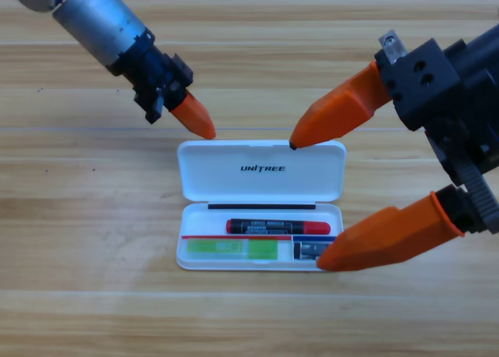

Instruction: Clean up eraser and pencils

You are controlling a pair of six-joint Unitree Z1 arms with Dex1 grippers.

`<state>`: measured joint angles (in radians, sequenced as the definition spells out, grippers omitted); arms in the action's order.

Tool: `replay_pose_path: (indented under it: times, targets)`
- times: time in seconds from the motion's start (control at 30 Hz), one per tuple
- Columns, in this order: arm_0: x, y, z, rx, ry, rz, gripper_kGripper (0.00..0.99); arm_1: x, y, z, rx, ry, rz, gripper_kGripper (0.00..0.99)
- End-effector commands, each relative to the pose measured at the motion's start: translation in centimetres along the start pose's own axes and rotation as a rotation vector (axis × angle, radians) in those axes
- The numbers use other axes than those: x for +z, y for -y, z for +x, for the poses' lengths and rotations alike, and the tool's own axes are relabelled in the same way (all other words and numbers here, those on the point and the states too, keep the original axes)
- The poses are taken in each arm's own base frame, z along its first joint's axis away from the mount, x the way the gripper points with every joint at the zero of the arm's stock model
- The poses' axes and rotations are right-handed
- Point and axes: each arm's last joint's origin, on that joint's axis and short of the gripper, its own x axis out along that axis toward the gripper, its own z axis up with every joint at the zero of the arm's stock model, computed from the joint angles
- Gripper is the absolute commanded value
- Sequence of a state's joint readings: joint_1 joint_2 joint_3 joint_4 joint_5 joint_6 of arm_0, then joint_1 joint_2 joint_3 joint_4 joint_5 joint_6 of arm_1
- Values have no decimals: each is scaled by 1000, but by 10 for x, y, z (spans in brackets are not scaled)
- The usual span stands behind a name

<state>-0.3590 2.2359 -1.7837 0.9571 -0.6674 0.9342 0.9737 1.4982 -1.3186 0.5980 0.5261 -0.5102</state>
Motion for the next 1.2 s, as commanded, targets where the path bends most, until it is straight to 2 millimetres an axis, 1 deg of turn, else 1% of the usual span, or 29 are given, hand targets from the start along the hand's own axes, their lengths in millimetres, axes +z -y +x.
replay_pose_path:
  times: [0.03,0.3,0.5,0.63,0.8,1.2]
  targets:
    - [-13,-3,47,-104,-32,-16,0,-5,3,5,11,-8,31,965]
    - [-11,6,60,-141,-48,-3,0,-5,3,5,12,-10,35,965]
    - [-6,17,58,-149,-51,13,0,-5,3,5,12,-10,39,965]
    - [-8,24,60,-164,-61,20,0,-5,3,5,12,-10,42,965]
    - [-12,32,68,-182,-76,27,0,-5,3,5,12,-10,42,965]
    - [-11,44,83,-190,-112,48,0,-6,3,7,14,-14,45,965]
